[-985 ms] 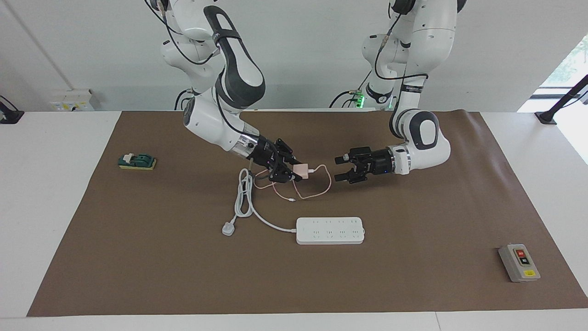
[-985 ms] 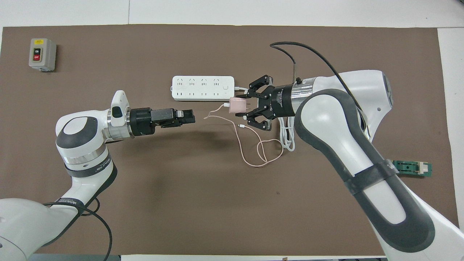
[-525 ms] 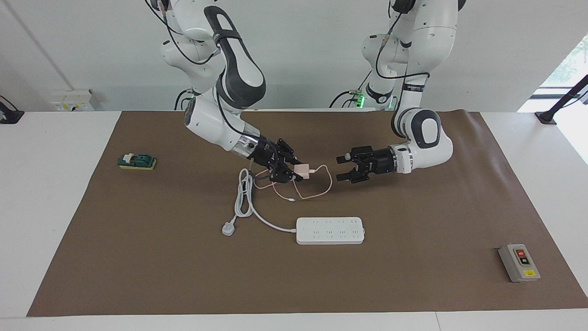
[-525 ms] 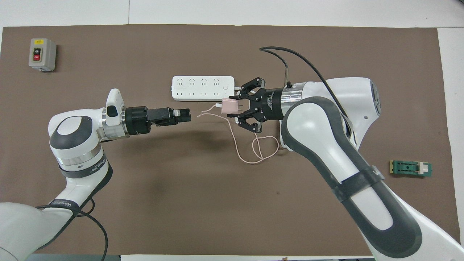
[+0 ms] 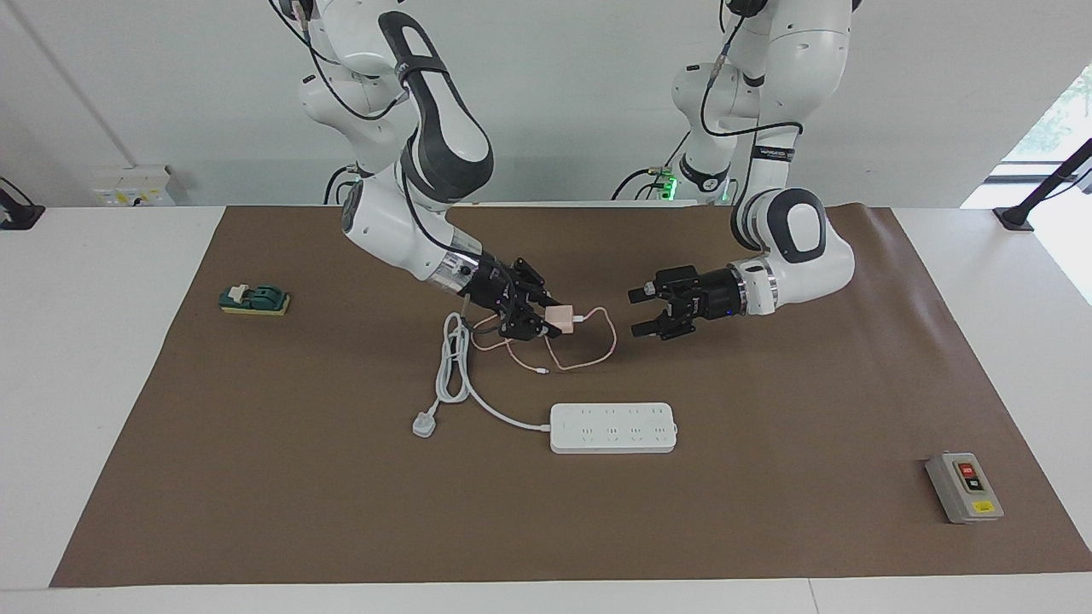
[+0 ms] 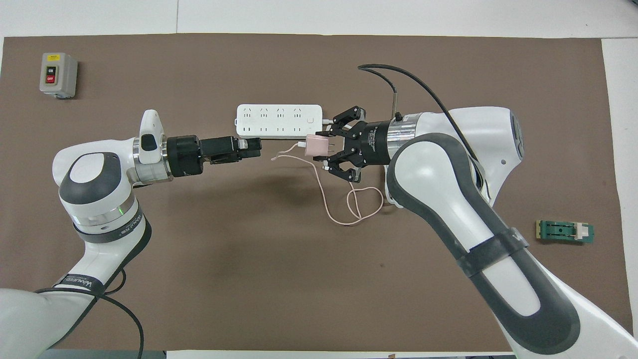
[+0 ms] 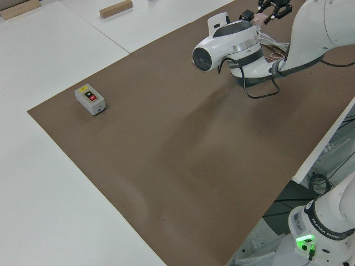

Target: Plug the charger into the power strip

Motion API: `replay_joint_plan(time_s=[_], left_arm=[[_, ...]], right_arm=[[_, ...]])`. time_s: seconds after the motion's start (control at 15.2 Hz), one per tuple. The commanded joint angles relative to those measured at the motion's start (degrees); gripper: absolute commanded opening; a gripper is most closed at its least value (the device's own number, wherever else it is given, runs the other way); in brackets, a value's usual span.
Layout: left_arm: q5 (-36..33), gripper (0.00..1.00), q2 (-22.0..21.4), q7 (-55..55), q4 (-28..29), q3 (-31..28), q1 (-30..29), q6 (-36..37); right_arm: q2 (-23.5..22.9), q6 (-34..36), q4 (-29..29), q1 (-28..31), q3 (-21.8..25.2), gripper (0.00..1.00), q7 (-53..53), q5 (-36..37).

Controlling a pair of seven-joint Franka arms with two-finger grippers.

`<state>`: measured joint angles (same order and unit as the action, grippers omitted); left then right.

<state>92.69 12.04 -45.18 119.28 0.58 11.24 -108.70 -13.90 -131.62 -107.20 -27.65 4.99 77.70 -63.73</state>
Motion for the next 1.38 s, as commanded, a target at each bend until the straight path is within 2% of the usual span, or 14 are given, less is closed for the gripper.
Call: replay_joint_plan(time_s=[0.0, 0.53, 0.92, 1.31], left_arm=[[-0.76, 1.0, -0.61, 2.29, -0.45, -0.49, 1.59, -2.22], [-0.76, 1.0, 0.0, 5.36, -2.39, -0.4, 5.46, -6.08], [-0.67, 1.0, 1.58, 8.53, -5.72, -0.23, 6.96, -6.61], [-0.59, 1.0, 2.55, 8.09, -5.82, -0.14, 6.87, -5.92]], right_arm=[[0.81, -1.09, -1.0, 0.05, 0.02, 0.0, 0.53, -1.04], [0.63, -1.27, -0.91, 0.67, 0.1, 0.0, 0.44, -1.04], [0.1, -3.38, -0.21, 1.89, 0.1, 0.0, 0.26, -1.04], [-0.33, -3.64, 1.11, 3.22, 0.1, 0.0, 0.44, -1.3]])
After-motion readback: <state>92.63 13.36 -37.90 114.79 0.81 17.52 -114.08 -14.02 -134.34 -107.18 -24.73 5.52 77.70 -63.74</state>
